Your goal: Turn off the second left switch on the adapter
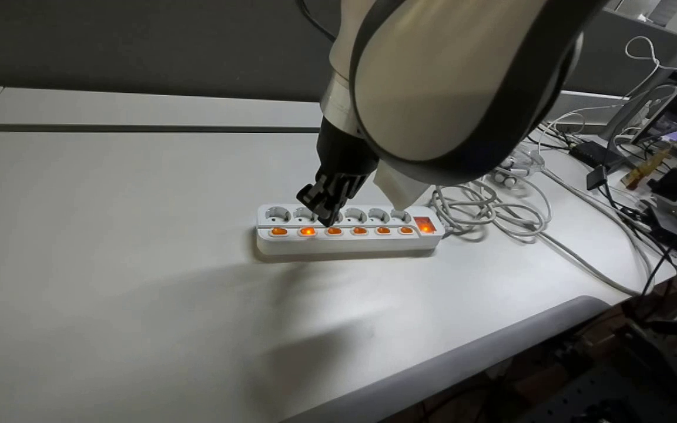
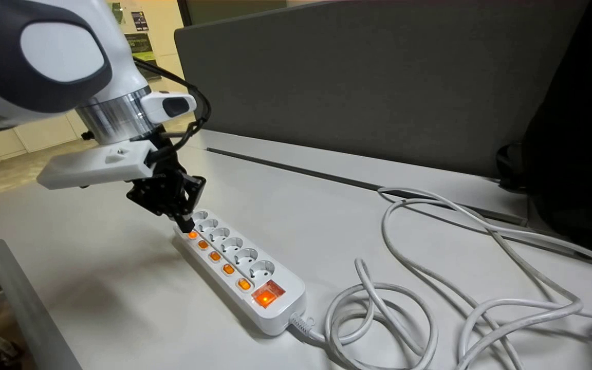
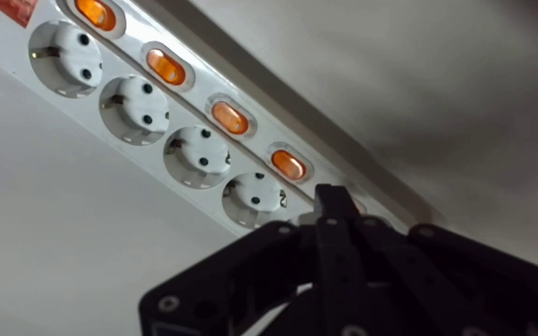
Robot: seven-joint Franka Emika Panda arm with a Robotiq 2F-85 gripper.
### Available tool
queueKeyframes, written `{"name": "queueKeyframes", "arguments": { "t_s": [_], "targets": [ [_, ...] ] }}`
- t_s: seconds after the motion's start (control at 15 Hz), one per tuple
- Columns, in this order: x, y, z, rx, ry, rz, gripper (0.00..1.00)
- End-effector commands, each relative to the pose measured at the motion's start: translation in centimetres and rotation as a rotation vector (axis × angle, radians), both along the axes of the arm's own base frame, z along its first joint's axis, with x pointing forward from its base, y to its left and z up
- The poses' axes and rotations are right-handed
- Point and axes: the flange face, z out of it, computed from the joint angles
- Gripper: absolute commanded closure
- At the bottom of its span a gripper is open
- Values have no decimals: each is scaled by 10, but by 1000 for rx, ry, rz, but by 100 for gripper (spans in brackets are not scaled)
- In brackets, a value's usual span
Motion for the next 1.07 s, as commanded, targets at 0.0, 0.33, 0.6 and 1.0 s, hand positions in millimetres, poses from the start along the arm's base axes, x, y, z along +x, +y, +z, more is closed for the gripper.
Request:
{"name": "queueKeyframes", "arguments": {
  "t_s": [0.0, 0.33, 0.6, 1.0],
  "targets": [
    [11, 7, -7, 10, -6, -49, 100],
    [18, 9, -14, 26, -10, -72, 100],
    [20, 9, -20, 27, -1, -87, 100],
    [19, 6, -28, 17, 13, -97, 100]
  ]
}}
